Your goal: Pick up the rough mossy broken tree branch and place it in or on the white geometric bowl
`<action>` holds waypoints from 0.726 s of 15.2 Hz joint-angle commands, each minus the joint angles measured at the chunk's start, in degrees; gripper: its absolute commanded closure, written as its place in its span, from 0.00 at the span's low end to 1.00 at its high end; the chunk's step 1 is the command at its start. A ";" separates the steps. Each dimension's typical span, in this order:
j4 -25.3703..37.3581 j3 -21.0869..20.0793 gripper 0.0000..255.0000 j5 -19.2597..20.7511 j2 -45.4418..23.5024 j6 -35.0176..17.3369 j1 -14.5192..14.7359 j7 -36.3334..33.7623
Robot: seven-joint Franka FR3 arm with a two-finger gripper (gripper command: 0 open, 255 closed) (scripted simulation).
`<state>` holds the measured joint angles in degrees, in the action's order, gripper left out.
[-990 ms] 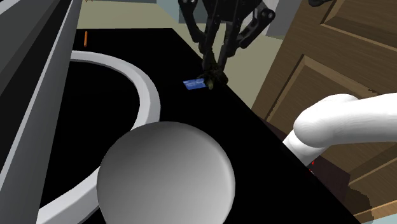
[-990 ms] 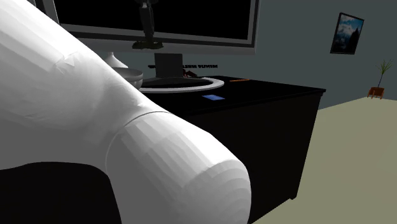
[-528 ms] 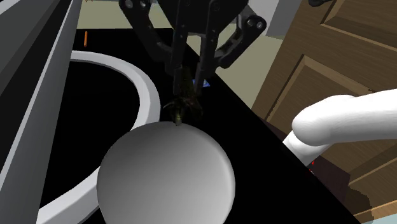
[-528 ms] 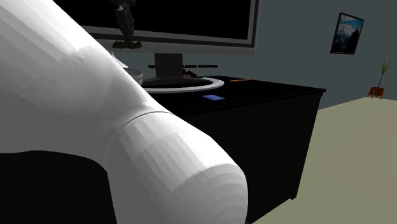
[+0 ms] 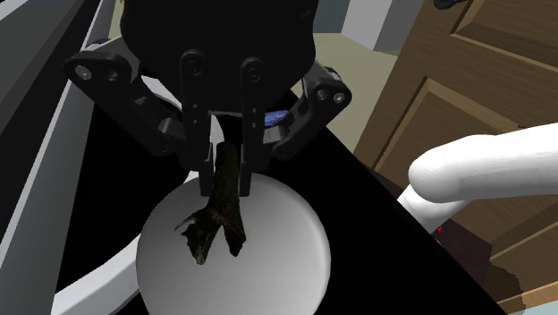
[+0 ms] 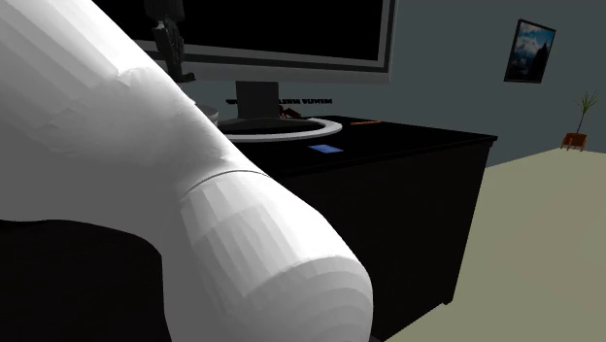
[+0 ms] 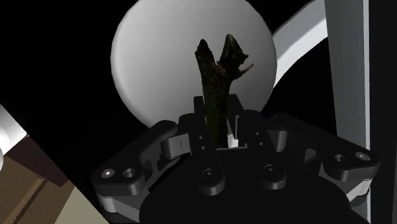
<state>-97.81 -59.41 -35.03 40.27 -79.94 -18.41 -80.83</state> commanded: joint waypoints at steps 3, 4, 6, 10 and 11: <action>-3.74 -0.28 1.00 -1.03 1.52 -2.46 1.06 0.63; -4.67 -0.34 1.00 -1.27 1.87 -3.08 1.30 0.83; -6.48 -0.54 1.00 -1.76 2.54 -4.30 1.76 1.22; -9.19 -0.96 1.00 -2.55 3.50 -6.19 2.39 1.80; -9.18 -0.97 1.00 -2.55 3.50 -6.19 2.39 1.80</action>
<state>-106.78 -60.40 -37.54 43.69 -86.00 -16.09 -79.11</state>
